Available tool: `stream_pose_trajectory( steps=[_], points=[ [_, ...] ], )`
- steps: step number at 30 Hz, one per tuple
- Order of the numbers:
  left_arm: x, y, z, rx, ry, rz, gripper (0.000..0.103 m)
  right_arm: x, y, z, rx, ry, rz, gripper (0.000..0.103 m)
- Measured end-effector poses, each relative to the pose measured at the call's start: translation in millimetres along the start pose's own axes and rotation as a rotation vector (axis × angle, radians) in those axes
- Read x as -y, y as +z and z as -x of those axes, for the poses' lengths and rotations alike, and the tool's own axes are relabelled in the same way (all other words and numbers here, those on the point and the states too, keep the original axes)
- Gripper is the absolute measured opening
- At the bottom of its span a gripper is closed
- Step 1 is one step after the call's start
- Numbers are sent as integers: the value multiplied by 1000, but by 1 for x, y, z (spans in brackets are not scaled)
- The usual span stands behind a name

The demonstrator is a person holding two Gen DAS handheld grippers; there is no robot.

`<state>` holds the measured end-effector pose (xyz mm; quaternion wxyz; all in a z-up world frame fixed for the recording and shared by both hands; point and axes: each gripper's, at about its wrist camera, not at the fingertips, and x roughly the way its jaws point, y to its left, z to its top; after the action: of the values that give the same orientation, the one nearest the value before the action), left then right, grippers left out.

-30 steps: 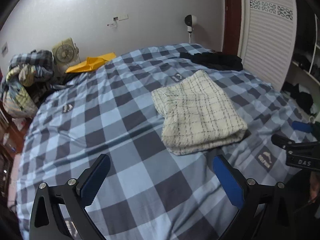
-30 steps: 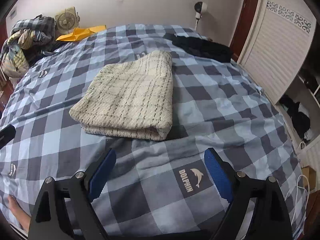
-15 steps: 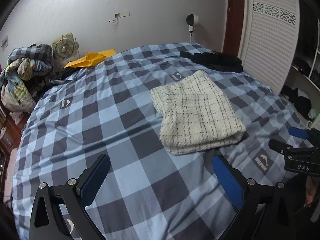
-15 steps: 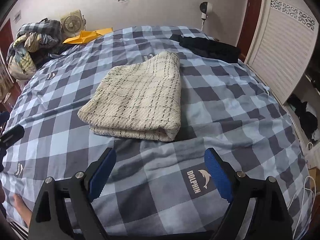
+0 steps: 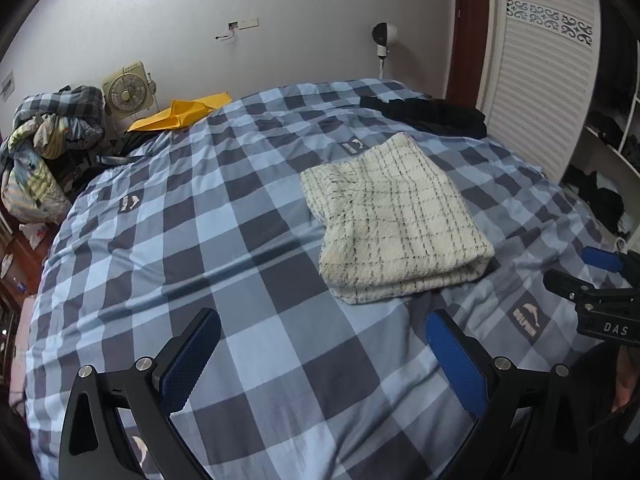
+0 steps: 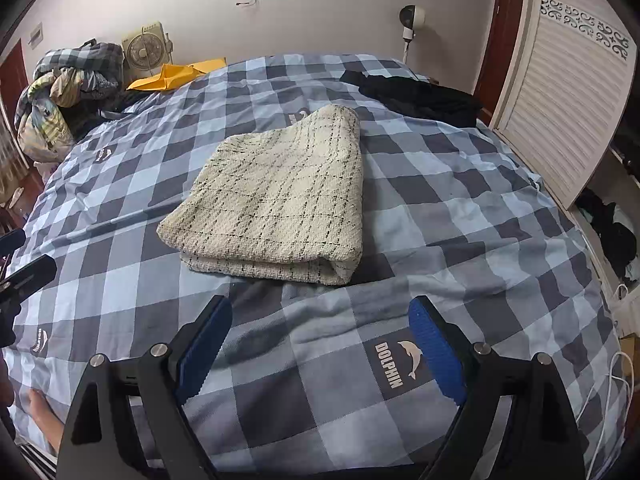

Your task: Fold small clothes

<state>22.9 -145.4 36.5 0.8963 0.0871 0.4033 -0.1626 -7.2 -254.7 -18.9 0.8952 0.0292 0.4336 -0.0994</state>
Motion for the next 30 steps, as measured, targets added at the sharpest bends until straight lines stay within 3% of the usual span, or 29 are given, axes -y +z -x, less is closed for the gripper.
stream_pose_trajectory(
  steps=[21,30],
  points=[
    [-6,3,0,7,6,8,103,0,0,3,16,-2,-2,88],
    [-1,3,2,26,17,-36,103,-2,1,3,14,-6,-1,88]
  ],
)
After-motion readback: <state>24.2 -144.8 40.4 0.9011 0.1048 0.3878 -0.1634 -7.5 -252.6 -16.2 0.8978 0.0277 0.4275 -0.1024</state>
